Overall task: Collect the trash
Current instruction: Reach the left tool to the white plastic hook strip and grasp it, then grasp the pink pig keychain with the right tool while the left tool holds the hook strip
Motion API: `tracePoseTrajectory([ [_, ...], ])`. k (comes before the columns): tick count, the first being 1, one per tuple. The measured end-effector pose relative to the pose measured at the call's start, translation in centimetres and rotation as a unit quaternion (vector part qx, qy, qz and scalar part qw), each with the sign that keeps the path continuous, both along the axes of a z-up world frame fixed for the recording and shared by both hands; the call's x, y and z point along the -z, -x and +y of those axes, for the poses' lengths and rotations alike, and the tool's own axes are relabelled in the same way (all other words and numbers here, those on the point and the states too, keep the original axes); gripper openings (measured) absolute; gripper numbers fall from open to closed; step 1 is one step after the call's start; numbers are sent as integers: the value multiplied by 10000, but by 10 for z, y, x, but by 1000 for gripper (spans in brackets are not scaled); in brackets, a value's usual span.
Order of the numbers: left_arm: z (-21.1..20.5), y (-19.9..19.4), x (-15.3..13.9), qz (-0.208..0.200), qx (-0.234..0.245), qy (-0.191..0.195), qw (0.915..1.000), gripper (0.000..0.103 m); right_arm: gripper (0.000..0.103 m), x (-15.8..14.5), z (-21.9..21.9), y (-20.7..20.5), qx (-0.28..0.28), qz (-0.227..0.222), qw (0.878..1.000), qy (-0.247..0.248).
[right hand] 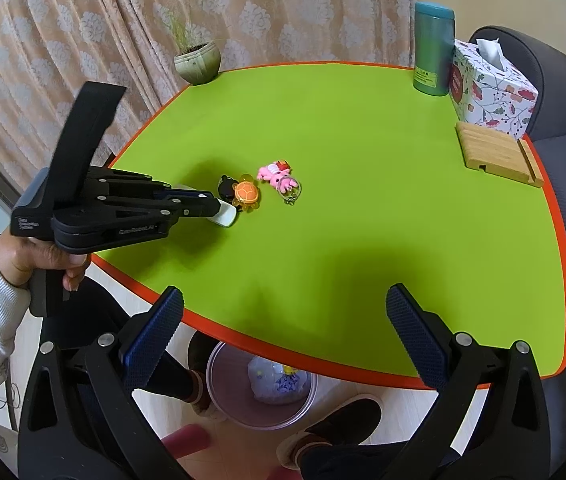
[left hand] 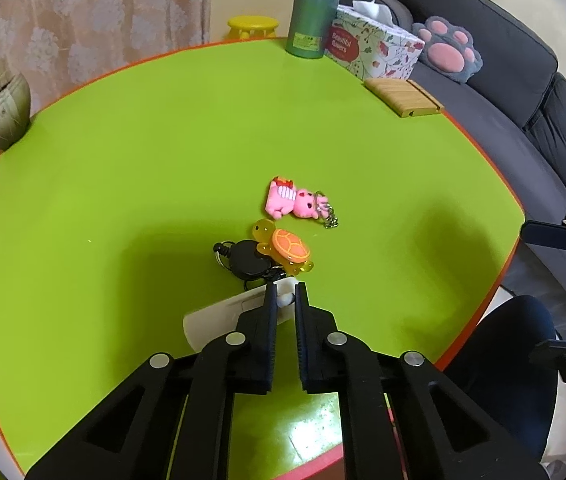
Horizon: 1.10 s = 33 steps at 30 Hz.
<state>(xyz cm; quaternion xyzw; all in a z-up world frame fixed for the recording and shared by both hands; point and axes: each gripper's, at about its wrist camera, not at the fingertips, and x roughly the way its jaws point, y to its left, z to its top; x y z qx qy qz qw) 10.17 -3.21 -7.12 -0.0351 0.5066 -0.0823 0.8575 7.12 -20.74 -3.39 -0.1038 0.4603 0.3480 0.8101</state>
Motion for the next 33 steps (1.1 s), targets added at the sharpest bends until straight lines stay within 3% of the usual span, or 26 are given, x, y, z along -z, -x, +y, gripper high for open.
tracePoseTrajectory([
  [11, 13, 11, -21, -248, -170, 55, 9995, 8, 99, -4, 18, -12, -172, -139, 9997, 90],
  [20, 24, 17, -29, -330, -274, 113, 9990, 8, 99, -11, 49, -45, -413, -246, 9984, 307],
  [33, 37, 24, -32, -389, -426, 239, 9980, 8, 99, 11, 97, -101, -893, -217, 9911, 966],
])
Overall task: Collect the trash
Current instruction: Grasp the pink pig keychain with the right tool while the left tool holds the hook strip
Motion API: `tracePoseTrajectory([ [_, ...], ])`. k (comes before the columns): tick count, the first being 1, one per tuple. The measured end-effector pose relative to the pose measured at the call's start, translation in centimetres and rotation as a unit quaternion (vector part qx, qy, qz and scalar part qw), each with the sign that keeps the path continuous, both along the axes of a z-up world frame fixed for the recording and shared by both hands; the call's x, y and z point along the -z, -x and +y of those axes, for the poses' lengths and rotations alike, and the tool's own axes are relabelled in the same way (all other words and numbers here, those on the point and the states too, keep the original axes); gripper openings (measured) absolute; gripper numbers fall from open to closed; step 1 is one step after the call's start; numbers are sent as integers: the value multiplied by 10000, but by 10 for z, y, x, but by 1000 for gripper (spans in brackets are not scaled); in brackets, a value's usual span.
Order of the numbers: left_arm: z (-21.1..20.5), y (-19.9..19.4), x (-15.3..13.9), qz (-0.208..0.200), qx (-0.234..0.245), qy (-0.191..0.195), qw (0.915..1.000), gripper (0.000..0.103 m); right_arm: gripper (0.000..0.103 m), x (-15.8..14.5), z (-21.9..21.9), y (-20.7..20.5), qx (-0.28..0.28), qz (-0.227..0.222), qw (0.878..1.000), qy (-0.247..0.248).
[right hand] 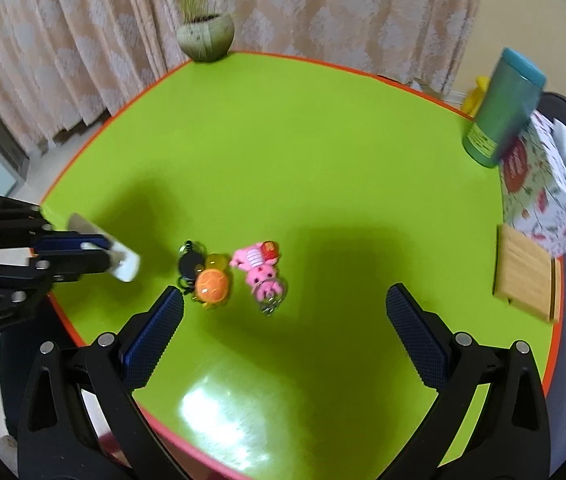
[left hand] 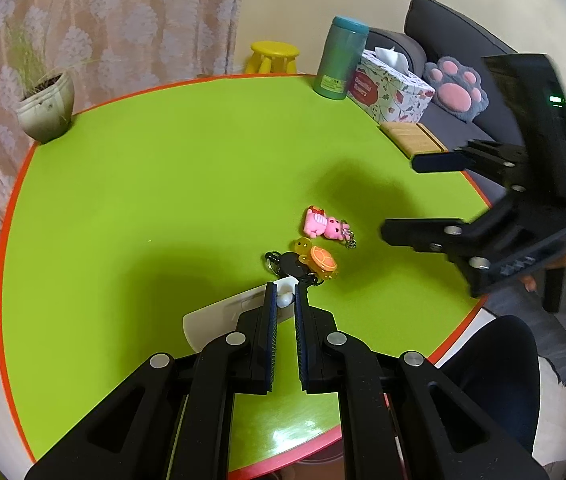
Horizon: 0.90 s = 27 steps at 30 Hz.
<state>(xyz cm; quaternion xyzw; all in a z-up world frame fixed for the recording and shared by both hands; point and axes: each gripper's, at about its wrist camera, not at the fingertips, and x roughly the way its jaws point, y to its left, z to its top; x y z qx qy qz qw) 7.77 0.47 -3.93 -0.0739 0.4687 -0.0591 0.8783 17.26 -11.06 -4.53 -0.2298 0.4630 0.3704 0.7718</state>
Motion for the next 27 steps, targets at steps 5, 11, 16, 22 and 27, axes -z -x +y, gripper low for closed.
tracePoseTrajectory([
  [5, 3, 2, 1, -2, -42, 27, 10000, 8, 99, 18, 15, -11, -196, 54, 9992, 341],
  [11, 7, 2, 1, 4, -106, 45, 9999, 8, 73, 38, 25, -19, -380, 210, 9972, 614],
  [16, 9, 3, 3, 18, -146, 51, 9999, 8, 60, 45, 28, -18, -514, 315, 9964, 592],
  [22, 8, 3, 5, 41, -152, 66, 9999, 8, 42, 52, 34, -14, -640, 397, 9952, 626],
  [27, 8, 3, 6, 43, -158, 72, 9998, 8, 32, 50, 38, -9, -736, 389, 9947, 607],
])
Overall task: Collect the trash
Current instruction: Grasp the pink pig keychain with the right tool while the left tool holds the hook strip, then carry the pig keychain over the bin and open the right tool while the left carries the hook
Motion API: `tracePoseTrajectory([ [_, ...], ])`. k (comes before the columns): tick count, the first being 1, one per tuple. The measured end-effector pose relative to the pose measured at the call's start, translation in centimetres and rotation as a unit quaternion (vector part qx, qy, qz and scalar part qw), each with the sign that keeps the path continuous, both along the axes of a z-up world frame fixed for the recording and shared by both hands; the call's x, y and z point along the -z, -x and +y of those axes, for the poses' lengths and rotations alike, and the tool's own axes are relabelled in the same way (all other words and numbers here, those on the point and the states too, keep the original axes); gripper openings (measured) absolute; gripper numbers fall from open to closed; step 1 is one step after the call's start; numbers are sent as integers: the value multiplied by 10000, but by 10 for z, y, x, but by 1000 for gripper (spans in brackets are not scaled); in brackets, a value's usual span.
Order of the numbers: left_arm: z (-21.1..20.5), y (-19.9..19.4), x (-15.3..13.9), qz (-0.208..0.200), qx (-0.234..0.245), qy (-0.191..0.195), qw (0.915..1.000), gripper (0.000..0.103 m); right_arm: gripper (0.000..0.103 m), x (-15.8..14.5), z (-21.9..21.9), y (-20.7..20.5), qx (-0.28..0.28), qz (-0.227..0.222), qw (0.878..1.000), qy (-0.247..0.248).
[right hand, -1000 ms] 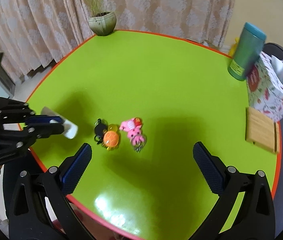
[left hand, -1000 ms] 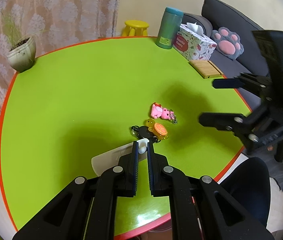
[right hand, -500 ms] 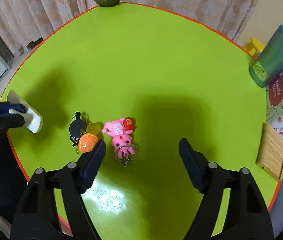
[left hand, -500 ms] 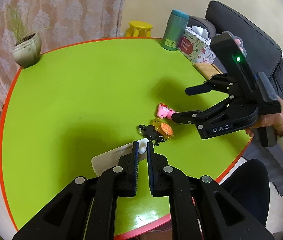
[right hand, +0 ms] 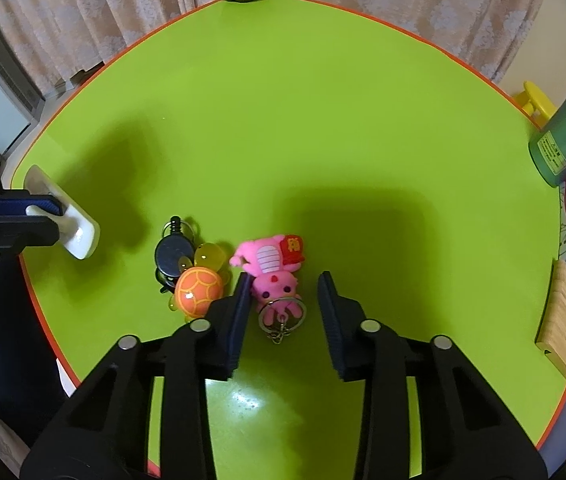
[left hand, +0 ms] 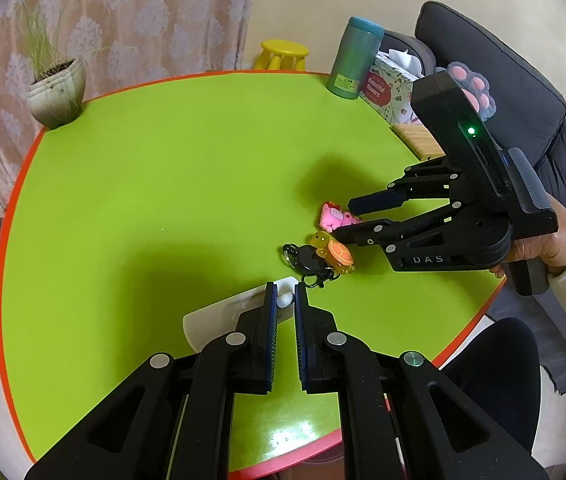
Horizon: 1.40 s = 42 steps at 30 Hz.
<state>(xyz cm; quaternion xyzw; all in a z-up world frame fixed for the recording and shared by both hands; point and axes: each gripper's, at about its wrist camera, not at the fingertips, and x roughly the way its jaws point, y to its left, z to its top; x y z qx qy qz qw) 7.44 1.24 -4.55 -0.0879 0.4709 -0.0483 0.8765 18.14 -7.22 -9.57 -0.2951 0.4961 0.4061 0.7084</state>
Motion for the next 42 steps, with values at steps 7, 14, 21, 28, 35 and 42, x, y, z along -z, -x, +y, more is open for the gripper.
tracePoseTrajectory([
  [7, 0, 1, 1, -12, 13, 13, 10000, 8, 24, 1, 2, 4, 85, 8, 10000, -45],
  [14, 0, 3, -1, -51, 13, 27, 10000, 8, 24, -9, -7, 7, 364, -90, 9990, -224],
  [21, -3, 7, -6, -146, 86, -9, 9999, 8, 24, -34, -26, 22, 591, -269, 9966, -515],
  [28, -11, 18, -15, -306, 189, -87, 9993, 8, 24, -61, -51, 46, 743, -426, 9917, -954],
  [35, -22, 33, -26, -490, 282, -152, 9983, 8, 23, -81, -70, 78, 755, -536, 9866, -1344],
  [42, -35, 54, -36, -676, 370, -264, 9967, 8, 23, -97, -88, 112, 726, -666, 9827, -1568],
])
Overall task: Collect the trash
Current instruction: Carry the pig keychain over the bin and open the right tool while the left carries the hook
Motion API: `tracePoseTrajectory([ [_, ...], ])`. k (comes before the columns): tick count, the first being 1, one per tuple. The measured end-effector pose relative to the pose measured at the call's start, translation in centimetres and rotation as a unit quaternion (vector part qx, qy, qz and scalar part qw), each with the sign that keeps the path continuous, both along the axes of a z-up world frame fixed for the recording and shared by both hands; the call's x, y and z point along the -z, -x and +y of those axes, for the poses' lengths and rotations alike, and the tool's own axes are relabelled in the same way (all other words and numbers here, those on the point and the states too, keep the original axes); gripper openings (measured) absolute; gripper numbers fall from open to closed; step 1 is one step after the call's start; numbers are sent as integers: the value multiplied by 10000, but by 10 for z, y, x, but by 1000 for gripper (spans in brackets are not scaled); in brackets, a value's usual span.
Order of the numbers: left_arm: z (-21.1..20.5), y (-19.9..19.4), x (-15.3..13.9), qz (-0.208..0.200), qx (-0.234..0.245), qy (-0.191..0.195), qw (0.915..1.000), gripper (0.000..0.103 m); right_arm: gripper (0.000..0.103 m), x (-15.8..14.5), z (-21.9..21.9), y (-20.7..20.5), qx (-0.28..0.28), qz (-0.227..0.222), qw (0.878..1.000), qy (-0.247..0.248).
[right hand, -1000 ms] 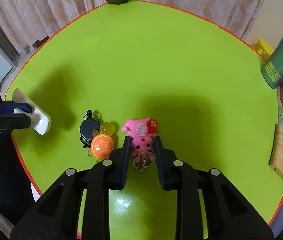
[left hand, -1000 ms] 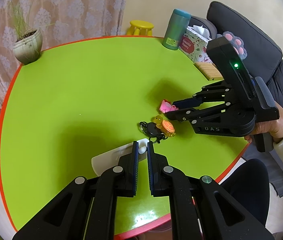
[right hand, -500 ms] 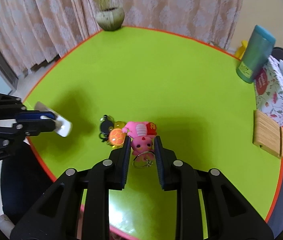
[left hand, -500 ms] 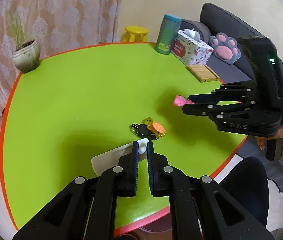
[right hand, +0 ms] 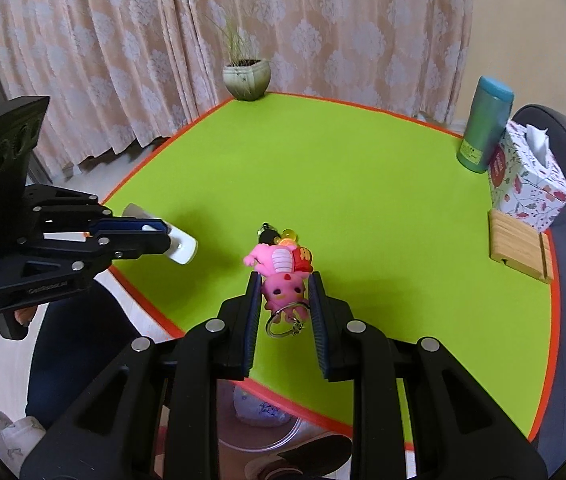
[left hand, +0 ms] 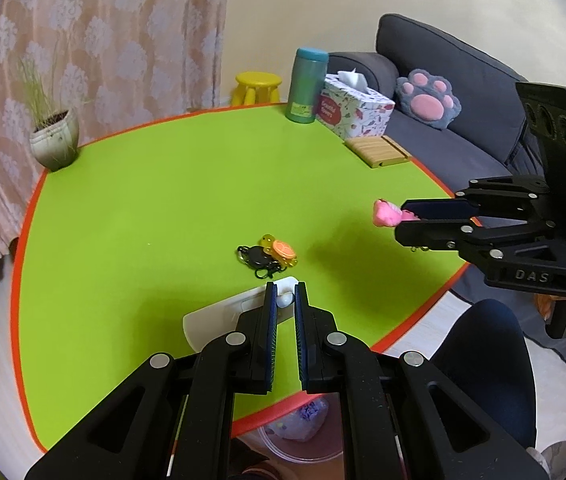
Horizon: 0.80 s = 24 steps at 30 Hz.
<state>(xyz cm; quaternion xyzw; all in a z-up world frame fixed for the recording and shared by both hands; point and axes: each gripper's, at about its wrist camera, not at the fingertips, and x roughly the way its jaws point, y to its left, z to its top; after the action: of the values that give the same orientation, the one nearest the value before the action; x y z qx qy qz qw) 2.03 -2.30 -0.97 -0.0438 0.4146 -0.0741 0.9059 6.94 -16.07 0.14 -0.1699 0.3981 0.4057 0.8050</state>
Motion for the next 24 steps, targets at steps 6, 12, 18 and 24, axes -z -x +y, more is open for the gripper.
tracePoseTrajectory([
  [6, -11, 19, -7, -158, 78, -39, 9998, 8, 19, -7, -16, 28, 6, -82, 9998, -161],
  [12, -20, 38, -3, -170, 142, 87, 9997, 8, 19, 3, -30, 51, -2, 117, 9995, -283],
  [18, -26, 53, 1, -131, 190, 148, 9996, 8, 19, 13, -34, 73, -153, 322, 9990, -287],
  [24, -25, 63, 3, -115, 172, 207, 9996, 8, 19, 19, -33, 85, -334, 490, 9978, -288],
])
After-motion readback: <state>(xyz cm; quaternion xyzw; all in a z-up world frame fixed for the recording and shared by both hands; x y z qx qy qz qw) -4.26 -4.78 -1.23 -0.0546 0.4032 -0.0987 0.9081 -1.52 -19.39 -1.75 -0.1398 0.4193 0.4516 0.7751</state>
